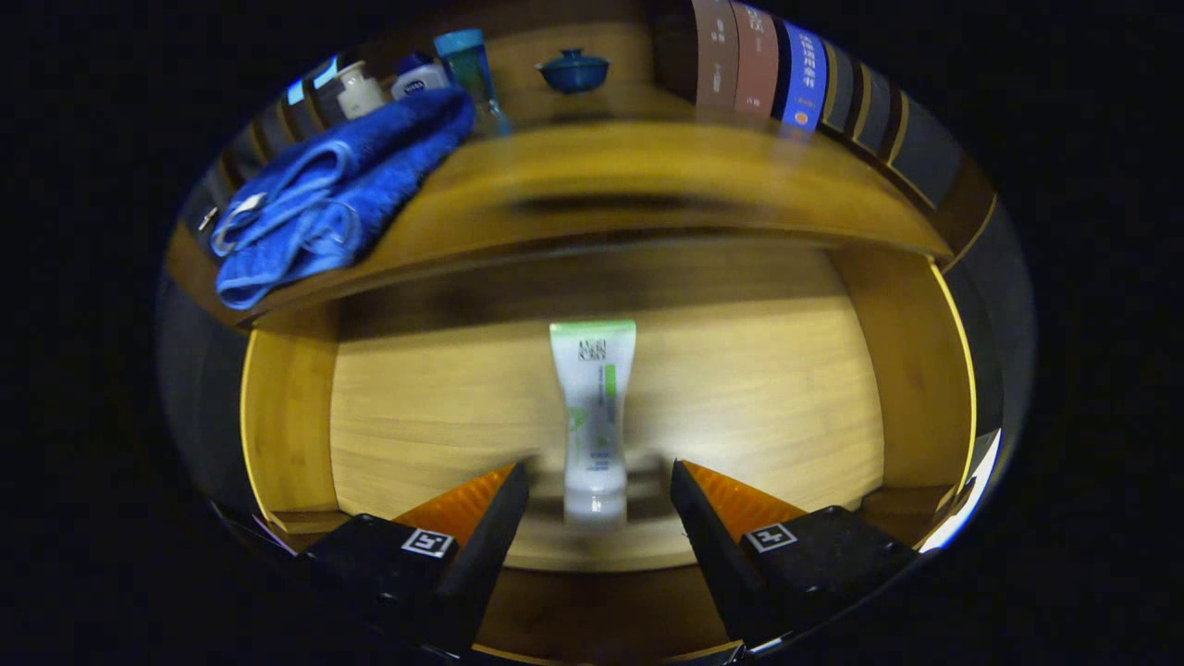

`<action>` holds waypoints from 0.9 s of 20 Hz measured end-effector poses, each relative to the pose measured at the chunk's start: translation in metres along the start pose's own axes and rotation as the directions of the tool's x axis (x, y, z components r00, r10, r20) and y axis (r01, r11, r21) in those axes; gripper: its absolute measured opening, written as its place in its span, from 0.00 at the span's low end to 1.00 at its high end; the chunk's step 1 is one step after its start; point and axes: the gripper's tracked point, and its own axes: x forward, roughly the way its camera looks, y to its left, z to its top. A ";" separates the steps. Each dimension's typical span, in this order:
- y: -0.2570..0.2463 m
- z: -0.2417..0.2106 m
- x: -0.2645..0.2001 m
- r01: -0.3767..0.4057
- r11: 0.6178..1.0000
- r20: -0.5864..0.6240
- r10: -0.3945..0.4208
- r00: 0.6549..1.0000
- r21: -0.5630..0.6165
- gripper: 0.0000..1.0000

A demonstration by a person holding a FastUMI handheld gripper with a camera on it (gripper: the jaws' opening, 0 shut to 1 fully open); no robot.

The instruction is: Pull open the drawer, take out the items inside it, and place them on the countertop above the cabinet.

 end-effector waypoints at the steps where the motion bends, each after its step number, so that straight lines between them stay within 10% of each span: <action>1: -0.002 -0.003 0.002 0.007 1.000 -0.021 -0.007 1.000 -0.005 0.95; 6: -0.003 -0.009 0.013 0.019 1.000 -0.080 -0.020 0.997 -0.010 0.92; 13: 0.003 -0.011 0.016 0.022 0.999 -0.115 -0.027 0.993 -0.045 0.49; 18: 0.002 -0.012 0.017 -0.014 0.999 -0.114 0.009 0.993 -0.045 0.41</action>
